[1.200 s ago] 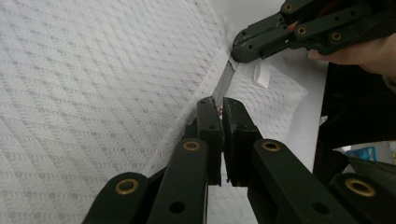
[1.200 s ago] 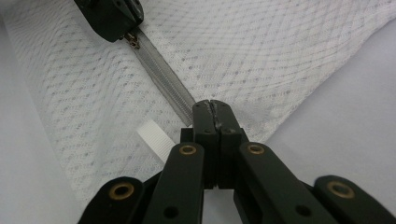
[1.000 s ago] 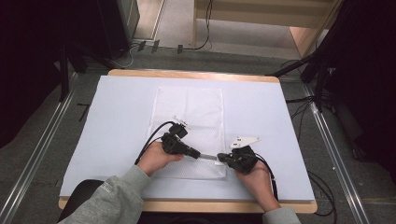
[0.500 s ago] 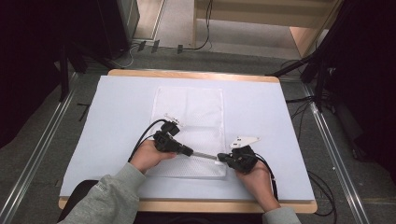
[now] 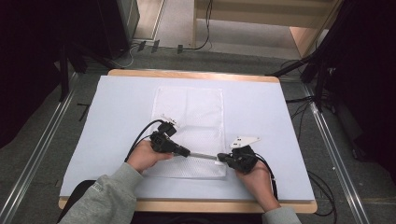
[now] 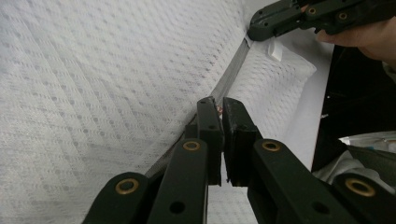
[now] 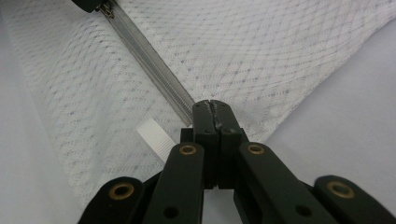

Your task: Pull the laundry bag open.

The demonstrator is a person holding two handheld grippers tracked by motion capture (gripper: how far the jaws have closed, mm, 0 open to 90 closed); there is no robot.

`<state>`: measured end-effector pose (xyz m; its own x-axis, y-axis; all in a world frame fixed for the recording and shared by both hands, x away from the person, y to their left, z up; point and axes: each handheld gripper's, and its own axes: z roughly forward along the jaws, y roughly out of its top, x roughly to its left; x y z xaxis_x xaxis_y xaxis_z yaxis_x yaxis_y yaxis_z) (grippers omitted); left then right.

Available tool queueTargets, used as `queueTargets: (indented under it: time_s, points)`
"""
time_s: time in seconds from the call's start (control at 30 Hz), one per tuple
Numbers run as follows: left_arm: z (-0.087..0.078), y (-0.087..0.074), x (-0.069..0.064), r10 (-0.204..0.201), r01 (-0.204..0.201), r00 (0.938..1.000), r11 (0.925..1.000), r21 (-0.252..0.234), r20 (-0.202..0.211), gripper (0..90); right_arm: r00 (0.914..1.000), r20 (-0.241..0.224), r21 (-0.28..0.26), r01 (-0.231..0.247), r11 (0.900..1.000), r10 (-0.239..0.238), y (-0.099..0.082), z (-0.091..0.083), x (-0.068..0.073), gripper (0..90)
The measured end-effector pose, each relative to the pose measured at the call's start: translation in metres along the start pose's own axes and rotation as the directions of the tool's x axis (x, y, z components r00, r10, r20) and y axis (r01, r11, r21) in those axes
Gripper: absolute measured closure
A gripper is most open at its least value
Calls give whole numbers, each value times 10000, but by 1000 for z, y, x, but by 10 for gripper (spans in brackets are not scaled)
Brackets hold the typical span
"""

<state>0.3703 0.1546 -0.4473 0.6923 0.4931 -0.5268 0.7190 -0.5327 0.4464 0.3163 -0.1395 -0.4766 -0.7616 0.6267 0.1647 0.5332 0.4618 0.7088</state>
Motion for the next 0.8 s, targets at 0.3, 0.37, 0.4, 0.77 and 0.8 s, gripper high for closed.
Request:
queueTargets:
  time_s: [0.3,0.37,0.4,0.77,0.8]
  points:
    - [-1,-3,5,-160,159,9999,9997,159,3,884,10000,-16,41,15,10000,-15,0,0,0,900]
    - [-2,-4,5,-189,188,9998,9997,158,44,884,10000,-41,29,17,10000,-17,0,0,0,900]
    - [-2,-5,5,-148,147,9999,9998,142,28,884,10000,-24,50,-13,10000,13,0,0,0,900]
    - [-12,-8,8,-356,356,9993,9994,-45,-134,884,10000,29,128,17,9999,-18,1,0,1,900]
    - [-13,-9,9,-419,419,9991,9991,-16,-5,885,10000,25,154,-9,9999,9,1,-1,0,900]
